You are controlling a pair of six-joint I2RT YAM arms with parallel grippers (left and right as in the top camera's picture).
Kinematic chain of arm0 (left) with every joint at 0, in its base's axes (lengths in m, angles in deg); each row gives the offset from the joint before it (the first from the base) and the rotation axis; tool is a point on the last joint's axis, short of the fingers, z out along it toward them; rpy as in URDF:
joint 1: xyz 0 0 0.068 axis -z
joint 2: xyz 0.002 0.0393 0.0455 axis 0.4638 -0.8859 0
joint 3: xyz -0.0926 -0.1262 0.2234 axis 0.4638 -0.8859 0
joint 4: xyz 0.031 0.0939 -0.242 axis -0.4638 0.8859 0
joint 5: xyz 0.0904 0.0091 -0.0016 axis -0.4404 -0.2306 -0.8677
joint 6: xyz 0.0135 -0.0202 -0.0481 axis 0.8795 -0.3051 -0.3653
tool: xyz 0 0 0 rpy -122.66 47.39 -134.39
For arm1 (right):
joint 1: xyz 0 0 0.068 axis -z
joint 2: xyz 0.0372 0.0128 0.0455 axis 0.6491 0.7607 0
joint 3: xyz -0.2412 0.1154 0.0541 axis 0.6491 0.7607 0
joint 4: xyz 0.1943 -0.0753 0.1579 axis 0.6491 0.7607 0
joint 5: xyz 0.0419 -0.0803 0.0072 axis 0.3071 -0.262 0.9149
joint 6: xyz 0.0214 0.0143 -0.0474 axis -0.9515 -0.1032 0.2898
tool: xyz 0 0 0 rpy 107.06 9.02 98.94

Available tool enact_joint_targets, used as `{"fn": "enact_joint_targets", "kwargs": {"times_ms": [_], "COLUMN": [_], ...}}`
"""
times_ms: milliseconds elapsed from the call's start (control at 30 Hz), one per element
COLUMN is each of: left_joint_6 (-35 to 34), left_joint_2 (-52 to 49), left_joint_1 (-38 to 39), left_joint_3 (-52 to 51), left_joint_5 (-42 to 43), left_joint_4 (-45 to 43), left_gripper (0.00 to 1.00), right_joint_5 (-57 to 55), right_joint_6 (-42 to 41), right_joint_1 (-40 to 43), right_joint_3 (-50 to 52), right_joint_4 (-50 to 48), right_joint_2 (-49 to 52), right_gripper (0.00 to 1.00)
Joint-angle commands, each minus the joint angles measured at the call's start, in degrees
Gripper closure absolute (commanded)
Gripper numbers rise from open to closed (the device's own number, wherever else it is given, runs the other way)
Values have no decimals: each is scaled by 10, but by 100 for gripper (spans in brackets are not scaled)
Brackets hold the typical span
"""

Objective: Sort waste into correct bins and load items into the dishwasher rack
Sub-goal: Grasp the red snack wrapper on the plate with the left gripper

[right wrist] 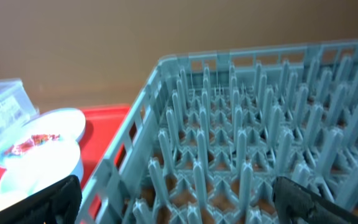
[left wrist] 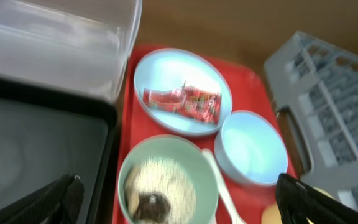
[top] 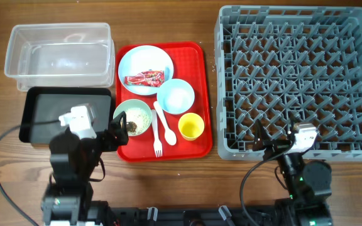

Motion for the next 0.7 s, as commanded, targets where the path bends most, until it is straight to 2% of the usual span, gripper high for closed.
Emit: {"fn": "enact_joint_targets", "kwargs": {"times_ms": [0, 133, 267, 333, 367, 500, 667], "left_joint_6": [-3, -1, -1, -3, -3, -3, -16], "left_joint_2": [-85, -183, -264, -272, -271, -271, -322], "left_joint_1": [-3, -3, -3, -3, -3, -3, 3], "left_joint_3": [88, 200, 316, 331, 331, 331, 345], "left_joint_5": [-6, -6, -6, 35, 43, 38, 37], "left_joint_4": [48, 147, 307, 335, 344, 353, 305], "left_gripper": [0, 0, 0, 0, 0, 0, 0], "right_joint_5": [5, 12, 35, 77, 116, 111, 74], "right_joint_6": [-11, -11, -11, -15, -24, -26, -24], "right_joint_1": [3, 3, 3, 3, 3, 3, 3], "right_joint_3": [-92, -250, -422, -501, -513, -509, -509], "right_joint_4": [38, 161, 329, 416, 432, 462, 445], "right_joint_2": [70, 209, 361, 431, 446, 496, 513], "right_gripper": [0, 0, 0, 0, 0, 0, 0]}}
